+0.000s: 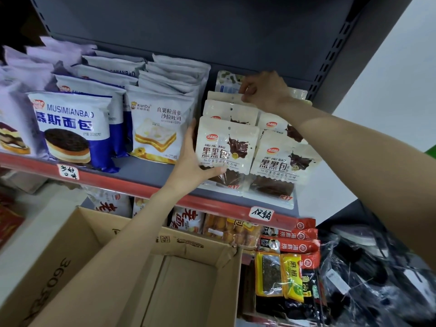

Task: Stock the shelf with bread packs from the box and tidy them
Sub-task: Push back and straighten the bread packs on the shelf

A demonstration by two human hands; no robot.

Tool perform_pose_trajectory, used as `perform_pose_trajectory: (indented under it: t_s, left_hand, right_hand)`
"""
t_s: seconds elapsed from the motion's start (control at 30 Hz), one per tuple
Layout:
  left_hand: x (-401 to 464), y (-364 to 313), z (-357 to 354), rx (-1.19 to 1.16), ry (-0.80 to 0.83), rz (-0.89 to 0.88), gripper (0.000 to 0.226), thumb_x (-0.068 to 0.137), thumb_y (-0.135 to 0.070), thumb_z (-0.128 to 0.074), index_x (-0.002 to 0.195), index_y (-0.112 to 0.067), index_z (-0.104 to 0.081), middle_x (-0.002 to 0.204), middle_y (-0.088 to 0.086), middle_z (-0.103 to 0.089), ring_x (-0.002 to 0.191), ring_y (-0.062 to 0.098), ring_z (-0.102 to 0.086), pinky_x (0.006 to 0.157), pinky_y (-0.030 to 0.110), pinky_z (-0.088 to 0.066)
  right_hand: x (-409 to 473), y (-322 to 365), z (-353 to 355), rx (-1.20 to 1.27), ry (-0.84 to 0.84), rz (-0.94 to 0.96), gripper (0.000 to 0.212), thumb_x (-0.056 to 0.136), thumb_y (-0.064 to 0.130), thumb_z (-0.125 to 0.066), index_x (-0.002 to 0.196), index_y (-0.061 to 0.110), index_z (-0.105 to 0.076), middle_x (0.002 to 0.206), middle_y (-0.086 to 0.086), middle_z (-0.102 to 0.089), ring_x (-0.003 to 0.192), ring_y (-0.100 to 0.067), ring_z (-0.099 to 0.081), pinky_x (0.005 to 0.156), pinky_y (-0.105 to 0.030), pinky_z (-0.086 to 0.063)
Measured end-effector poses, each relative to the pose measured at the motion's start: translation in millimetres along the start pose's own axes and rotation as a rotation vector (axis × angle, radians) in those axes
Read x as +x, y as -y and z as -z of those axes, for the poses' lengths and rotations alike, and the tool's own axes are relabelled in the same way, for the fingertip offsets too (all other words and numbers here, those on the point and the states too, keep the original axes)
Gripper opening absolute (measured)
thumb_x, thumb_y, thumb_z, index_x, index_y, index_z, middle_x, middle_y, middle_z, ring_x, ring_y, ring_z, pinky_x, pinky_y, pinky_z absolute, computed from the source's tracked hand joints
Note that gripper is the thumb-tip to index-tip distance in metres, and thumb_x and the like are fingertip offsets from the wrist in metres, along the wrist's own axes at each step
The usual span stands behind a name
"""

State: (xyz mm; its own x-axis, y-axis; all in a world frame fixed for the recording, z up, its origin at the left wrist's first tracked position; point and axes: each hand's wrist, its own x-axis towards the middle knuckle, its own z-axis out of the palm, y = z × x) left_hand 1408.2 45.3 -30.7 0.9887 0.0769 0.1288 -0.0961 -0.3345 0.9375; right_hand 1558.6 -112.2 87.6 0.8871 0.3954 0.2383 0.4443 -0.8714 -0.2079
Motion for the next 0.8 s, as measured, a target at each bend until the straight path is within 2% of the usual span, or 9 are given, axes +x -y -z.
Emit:
perform_pose_trajectory:
  t_s: [0.1, 0.27, 0.4, 0.5, 0.57, 0.63, 0.7, 0.73, 0.8]
  left_hand:
    - [-1, 6, 2, -0.002, 0.033, 0.01, 0.113, 0.069, -0.009, -0.082, 0.151, -0.024, -0.005, 0.142, -0.006, -0.044, 0.126, 0.002, -0.043, 0.106, 0.027, -0.035]
    - [-5, 6, 3, -0.003, 0.028, -0.005, 0.109, 0.072, -0.008, -0.08, 0.15, -0.027, -0.007, 0.144, -0.01, -0.039, 0.123, -0.008, -0.039, 0.102, 0.014, -0.033]
    - [-21, 2, 2, 0.05, -0.126, -0.064, 0.116, 0.068, -0.028, -0.083, 0.149, -0.038, 0.0, 0.158, -0.007, -0.012, 0.144, 0.01, -0.017, 0.118, 0.043, -0.022]
    - [-37, -3, -6, 0.227, -0.263, -0.17, 0.109, 0.068, -0.028, -0.084, 0.145, -0.044, -0.008, 0.155, 0.005, -0.007, 0.144, 0.021, -0.017, 0.115, 0.042, -0.026]
    - [-45, -1, -12, 0.336, -0.241, -0.222, 0.1, 0.069, -0.023, -0.084, 0.142, -0.045, -0.019, 0.155, 0.01, 0.0, 0.144, 0.028, -0.016, 0.114, 0.041, -0.028]
    - [-46, 4, -14, 0.387, -0.181, -0.228, 0.093, 0.07, -0.016, -0.083, 0.14, -0.044, -0.029, 0.156, 0.01, 0.008, 0.146, 0.029, -0.014, 0.113, 0.045, -0.032]
    - [-45, 4, -12, 0.403, -0.16, -0.176, 0.087, 0.073, -0.008, -0.08, 0.139, -0.041, -0.035, 0.157, 0.009, 0.009, 0.144, 0.021, -0.018, 0.108, 0.037, -0.039]
    - [-45, 4, -10, 0.412, -0.159, -0.145, 0.084, 0.075, -0.004, -0.077, 0.139, -0.04, -0.036, 0.157, 0.009, 0.007, 0.136, 0.017, -0.032, 0.102, 0.03, -0.043]
    - [-44, 1, -7, 0.454, -0.15, -0.117, 0.081, 0.079, -0.001, -0.072, 0.14, -0.038, -0.036, 0.157, 0.008, 0.0, 0.097, 0.012, -0.058, 0.085, 0.024, -0.05]
  right_hand:
    - [-4, 1, 1, -0.033, -0.009, 0.026, 0.021, 0.086, 0.023, -0.061, 0.106, 0.023, -0.067, 0.112, -0.002, -0.068, 0.105, -0.023, -0.06, 0.094, -0.031, -0.045]
    - [-13, -2, 8, 0.017, 0.026, 0.061, 0.023, 0.087, 0.023, -0.061, 0.109, 0.022, -0.066, 0.113, -0.002, -0.068, 0.104, -0.022, -0.062, 0.093, -0.035, -0.049]
    - [-64, -11, 33, 0.248, -0.229, 0.107, 0.025, 0.089, 0.02, -0.058, 0.113, 0.017, -0.065, 0.113, 0.001, -0.066, 0.105, -0.015, -0.06, 0.091, -0.027, -0.047]
    - [-151, -20, 28, 0.406, -0.524, -0.024, 0.024, 0.09, 0.016, -0.054, 0.113, 0.017, -0.063, 0.117, 0.006, -0.057, 0.109, -0.013, -0.053, 0.089, -0.017, -0.042]
    - [-204, -27, 2, 0.435, -0.576, -0.151, 0.025, 0.092, 0.019, -0.055, 0.116, 0.023, -0.06, 0.13, 0.001, -0.048, 0.12, -0.015, -0.046, 0.097, -0.027, -0.043]
    - [-234, -31, -28, 0.523, -0.474, -0.267, 0.034, 0.091, 0.024, -0.059, 0.123, 0.034, -0.054, 0.145, -0.001, -0.029, 0.131, -0.016, -0.036, 0.106, -0.041, -0.039]
    - [-244, -33, -49, 0.588, -0.302, -0.293, 0.05, 0.089, 0.027, -0.063, 0.131, 0.046, -0.042, 0.154, 0.001, -0.009, 0.139, -0.017, -0.025, 0.112, -0.042, -0.033]
    - [-244, -32, -56, 0.6, -0.233, -0.282, 0.06, 0.088, 0.025, -0.064, 0.135, 0.05, -0.035, 0.156, 0.002, -0.002, 0.141, -0.014, -0.021, 0.112, -0.041, -0.031]
    - [-240, -34, -61, 0.56, -0.166, -0.262, 0.073, 0.088, 0.015, -0.064, 0.138, 0.051, -0.024, 0.157, -0.002, 0.003, 0.135, 0.0, -0.018, 0.109, -0.037, -0.033]
